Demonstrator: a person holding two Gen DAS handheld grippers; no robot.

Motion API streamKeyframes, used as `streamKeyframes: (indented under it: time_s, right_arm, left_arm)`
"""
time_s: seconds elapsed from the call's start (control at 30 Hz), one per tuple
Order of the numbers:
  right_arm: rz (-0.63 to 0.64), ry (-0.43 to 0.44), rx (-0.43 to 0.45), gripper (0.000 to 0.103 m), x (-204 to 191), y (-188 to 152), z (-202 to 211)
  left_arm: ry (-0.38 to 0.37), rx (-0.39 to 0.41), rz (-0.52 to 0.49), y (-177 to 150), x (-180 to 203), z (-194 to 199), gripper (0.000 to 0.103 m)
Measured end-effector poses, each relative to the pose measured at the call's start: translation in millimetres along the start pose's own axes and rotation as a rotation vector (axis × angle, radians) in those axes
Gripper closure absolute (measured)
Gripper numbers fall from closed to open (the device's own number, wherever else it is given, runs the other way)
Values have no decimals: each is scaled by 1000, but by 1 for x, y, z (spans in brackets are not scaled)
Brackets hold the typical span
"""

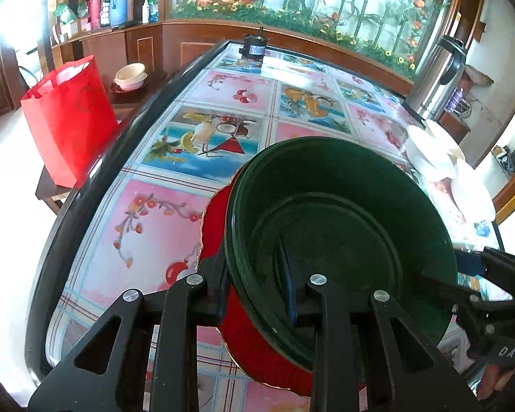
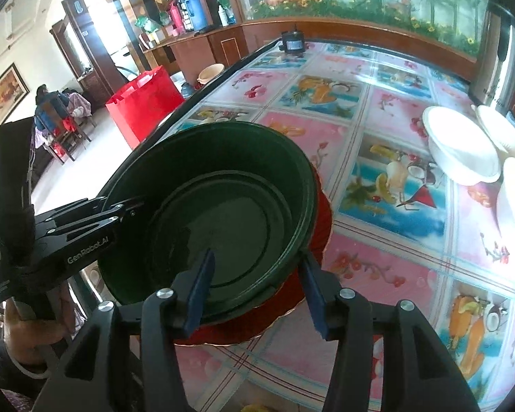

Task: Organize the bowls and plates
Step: 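Lower the green basin onto the red plates and open the left gripper, then move the left gripper to the large white plate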

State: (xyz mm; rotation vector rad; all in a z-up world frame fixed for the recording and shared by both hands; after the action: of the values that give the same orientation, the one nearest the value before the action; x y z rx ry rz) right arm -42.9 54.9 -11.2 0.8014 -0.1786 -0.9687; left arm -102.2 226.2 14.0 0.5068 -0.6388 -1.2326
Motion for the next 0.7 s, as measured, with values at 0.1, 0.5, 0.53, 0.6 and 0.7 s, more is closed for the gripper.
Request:
streamKeyframes:
  time_s: [0.1, 0.5, 0.53, 0.6, 0.7]
  right_arm:
    - [-9, 8, 4, 42, 0, -2, 4]
    - [-197, 42, 113, 25, 48, -18, 57]
    - [-217, 36, 116, 24, 54, -22, 61]
    - [-262, 43, 120, 24, 66, -27, 67]
    - [-335, 42, 133, 24, 84, -37, 78]
  left_arm:
    - [3, 7, 11, -1, -4, 1, 59]
    - [10, 179, 3, 13, 2, 49, 40]
    - [11, 189, -1, 14, 4, 52, 40]
    - [14, 209, -18, 15, 10, 59, 40]
    - [8, 219, -44, 18, 23, 65, 40]
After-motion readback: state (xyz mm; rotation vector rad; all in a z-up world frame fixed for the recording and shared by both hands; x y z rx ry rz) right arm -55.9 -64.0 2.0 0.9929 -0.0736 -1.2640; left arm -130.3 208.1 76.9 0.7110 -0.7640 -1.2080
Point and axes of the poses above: each gripper's, at about its wrist camera, not at the fingertips, and z roughly against the way its jaws point, x to its right, y to its top, the point moved 4 cm from there along -z, roughly the way its jaws point, and after that the axes turned 4 degrees about x, right-handed, at the moved point
